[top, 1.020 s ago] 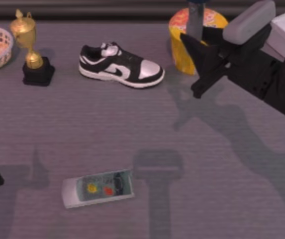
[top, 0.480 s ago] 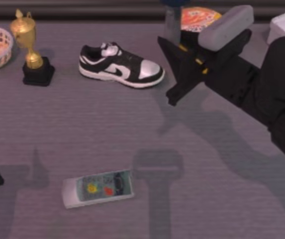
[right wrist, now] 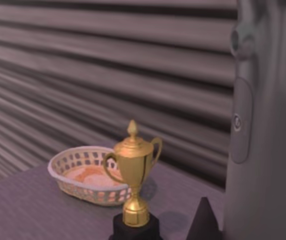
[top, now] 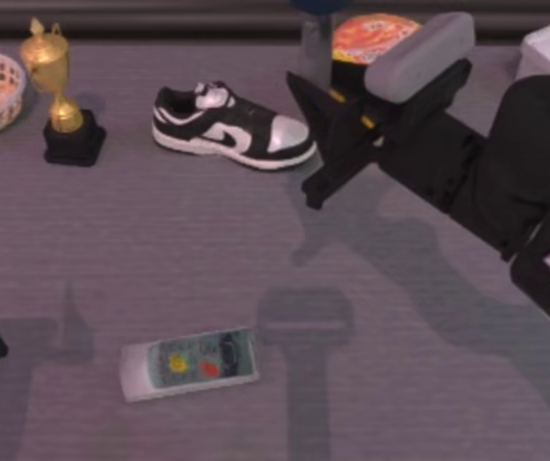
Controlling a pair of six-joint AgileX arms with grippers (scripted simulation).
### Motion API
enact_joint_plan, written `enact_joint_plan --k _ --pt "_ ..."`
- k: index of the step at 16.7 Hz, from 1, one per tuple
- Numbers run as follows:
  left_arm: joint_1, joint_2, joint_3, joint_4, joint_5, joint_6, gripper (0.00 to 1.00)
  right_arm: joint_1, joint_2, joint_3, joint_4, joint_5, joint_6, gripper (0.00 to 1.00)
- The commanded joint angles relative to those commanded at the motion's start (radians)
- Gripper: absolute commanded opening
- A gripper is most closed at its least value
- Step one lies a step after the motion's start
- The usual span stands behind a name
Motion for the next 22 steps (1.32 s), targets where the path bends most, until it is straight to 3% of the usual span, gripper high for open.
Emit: enact_joint_plan --k 5,8,22 --pt "-0.002 0.002 0.001 0.001 0.000 0.000 1.00 0.002 -0.002 0.002 0.000 0.002 -0.001 0.00" --pt "-0.054 0.068 0.043 0.028 0.004 0.000 1.00 0.002 -0.002 0.002 0.000 0.002 -0.001 0.00" --pt "-0.607 0.997 0.578 0.412 0.025 -0.003 1.00 0.002 -0.002 0.002 0.000 0.002 -0.001 0.00"
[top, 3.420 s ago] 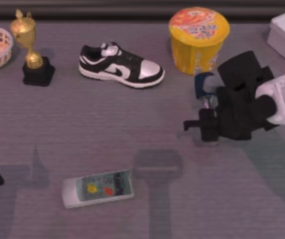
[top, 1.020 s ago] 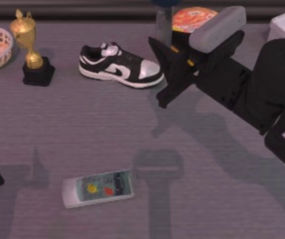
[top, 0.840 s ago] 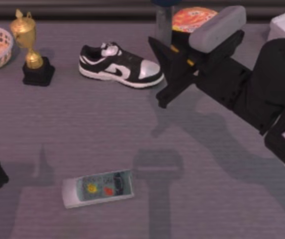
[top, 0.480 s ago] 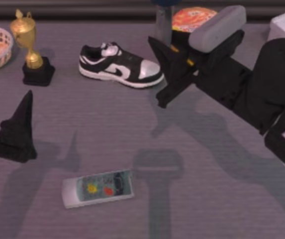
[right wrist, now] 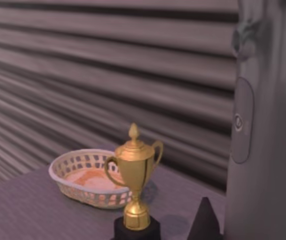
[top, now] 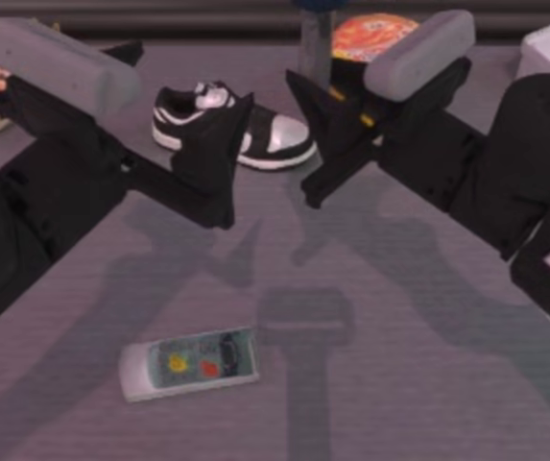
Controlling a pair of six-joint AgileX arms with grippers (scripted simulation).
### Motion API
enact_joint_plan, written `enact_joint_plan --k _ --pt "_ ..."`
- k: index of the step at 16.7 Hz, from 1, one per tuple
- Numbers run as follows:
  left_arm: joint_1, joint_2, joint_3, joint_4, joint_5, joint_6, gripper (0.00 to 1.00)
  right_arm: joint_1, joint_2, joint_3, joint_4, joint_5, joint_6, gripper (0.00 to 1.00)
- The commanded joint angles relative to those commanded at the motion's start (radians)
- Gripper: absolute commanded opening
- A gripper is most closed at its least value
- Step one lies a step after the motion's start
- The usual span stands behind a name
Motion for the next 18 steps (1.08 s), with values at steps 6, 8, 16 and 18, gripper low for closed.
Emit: enact_joint_plan --k 6,8,16,18 --pt "-0.064 0.101 0.052 0.034 0.002 0.000 1.00 0.000 0.000 0.000 0.000 0.000 0.000 0.00" --pt "-0.060 0.098 0.047 0.032 0.002 0.000 1.00 0.000 0.000 0.000 0.000 0.000 0.000 0.00" --pt "-0.072 0.385 0.247 0.119 -0.003 0.002 1.00 0.000 0.000 0.000 0.000 0.000 0.000 0.00" --pt "-0.074 0.476 0.309 0.144 -0.002 0.002 1.00 0.000 0.000 0.000 0.000 0.000 0.000 0.00"
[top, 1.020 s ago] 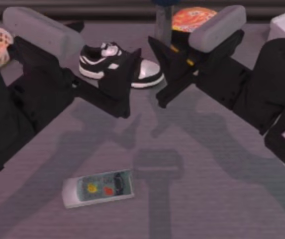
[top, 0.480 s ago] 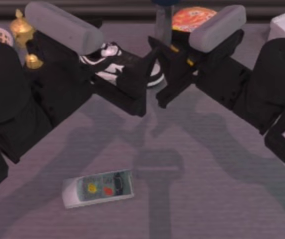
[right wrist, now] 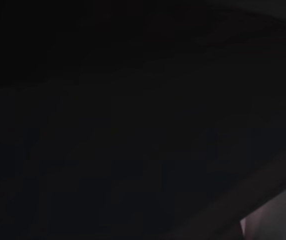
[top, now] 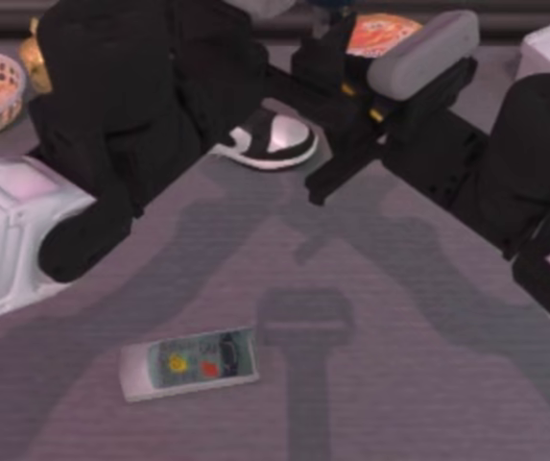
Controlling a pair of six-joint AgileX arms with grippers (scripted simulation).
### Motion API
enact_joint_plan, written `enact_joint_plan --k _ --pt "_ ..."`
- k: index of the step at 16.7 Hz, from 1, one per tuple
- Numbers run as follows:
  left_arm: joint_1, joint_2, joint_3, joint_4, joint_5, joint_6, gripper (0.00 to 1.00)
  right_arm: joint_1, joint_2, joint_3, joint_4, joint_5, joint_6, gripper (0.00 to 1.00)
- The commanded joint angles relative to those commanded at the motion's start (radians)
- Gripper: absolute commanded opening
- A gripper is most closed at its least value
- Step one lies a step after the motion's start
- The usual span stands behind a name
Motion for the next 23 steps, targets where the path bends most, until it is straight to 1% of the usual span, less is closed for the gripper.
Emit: enact_joint_plan --k 2,6,19,20,23 --pt "-0.001 0.048 0.039 0.015 0.000 0.000 1.00 0.000 0.000 0.000 0.000 0.000 0.000 0.00" --pt "-0.001 0.057 0.046 0.017 0.000 0.000 1.00 0.000 0.000 0.000 0.000 0.000 0.000 0.00" --pt "-0.001 0.057 0.046 0.017 0.000 0.000 0.02 0.000 0.000 0.000 0.000 0.000 0.000 0.00" --pt "-0.001 0.057 0.046 0.017 0.000 0.000 0.00 0.000 0.000 0.000 0.000 0.000 0.000 0.00" --pt "-0.001 0.057 0.046 0.017 0.000 0.000 0.00 0.000 0.000 0.000 0.000 0.000 0.000 0.00"
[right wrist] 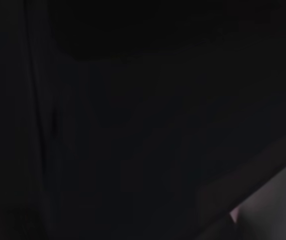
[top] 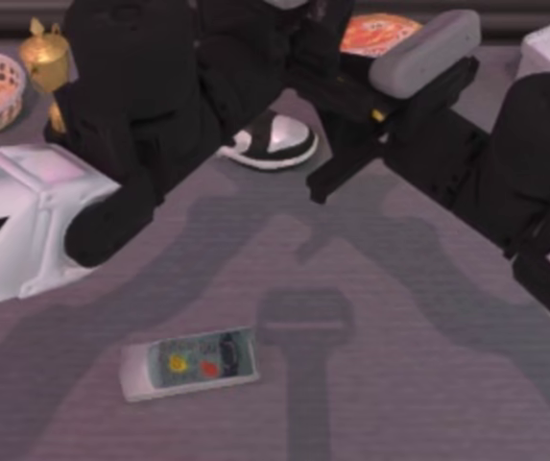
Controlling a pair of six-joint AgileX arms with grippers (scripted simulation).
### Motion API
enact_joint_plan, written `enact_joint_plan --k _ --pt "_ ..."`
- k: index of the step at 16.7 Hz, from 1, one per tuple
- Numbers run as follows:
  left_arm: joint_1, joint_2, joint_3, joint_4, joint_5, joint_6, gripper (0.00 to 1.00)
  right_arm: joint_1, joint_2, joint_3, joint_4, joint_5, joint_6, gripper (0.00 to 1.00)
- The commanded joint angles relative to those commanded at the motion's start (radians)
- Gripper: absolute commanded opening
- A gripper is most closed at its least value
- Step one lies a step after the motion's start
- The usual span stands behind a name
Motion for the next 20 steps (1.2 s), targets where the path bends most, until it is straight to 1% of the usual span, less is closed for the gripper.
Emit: enact_joint_plan --k 5,18,19,20 --pt "0.000 0.000 0.000 0.000 0.000 0.000 0.00 0.000 0.000 0.000 0.000 0.000 0.000 0.00" --pt "0.000 0.000 0.000 0.000 0.000 0.000 0.00 0.000 0.000 0.000 0.000 0.000 0.000 0.98" --pt "0.000 0.000 0.000 0.000 0.000 0.000 0.00 0.000 0.000 0.000 0.000 0.000 0.000 1.00" --pt "0.000 0.000 0.000 0.000 0.000 0.000 0.00 0.000 0.000 0.000 0.000 0.000 0.000 1.00"
